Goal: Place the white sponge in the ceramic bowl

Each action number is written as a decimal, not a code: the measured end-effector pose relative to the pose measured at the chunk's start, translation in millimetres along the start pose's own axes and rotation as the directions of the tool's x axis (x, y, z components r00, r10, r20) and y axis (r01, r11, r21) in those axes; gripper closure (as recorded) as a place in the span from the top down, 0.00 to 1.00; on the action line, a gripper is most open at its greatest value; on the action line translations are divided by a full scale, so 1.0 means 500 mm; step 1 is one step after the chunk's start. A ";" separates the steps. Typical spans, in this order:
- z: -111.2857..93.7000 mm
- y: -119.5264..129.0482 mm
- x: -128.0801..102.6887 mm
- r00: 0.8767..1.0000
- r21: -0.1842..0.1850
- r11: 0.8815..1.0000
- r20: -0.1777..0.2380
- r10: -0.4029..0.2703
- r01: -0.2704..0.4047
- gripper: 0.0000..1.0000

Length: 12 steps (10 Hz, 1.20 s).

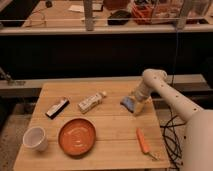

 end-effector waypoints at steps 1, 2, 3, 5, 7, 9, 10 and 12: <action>0.002 0.003 0.006 1.000 -0.005 1.000 0.000 -0.001 0.001 0.80; -0.004 0.006 0.010 1.000 -0.005 1.000 -0.002 -0.019 0.019 0.80; -0.015 0.008 0.013 1.000 -0.004 1.000 -0.001 -0.029 0.029 0.79; -0.022 0.012 0.021 0.999 -0.008 0.999 -0.002 -0.042 0.042 0.74; -0.020 0.009 0.024 0.998 -0.010 0.998 -0.005 -0.060 0.060 0.77; -0.008 0.003 0.039 0.996 -0.029 0.996 0.001 -0.089 0.089 0.80; 0.002 0.000 0.039 0.995 -0.034 0.994 0.003 -0.104 0.105 0.80; 0.003 0.000 0.055 0.992 -0.037 0.992 0.000 -0.124 0.124 0.80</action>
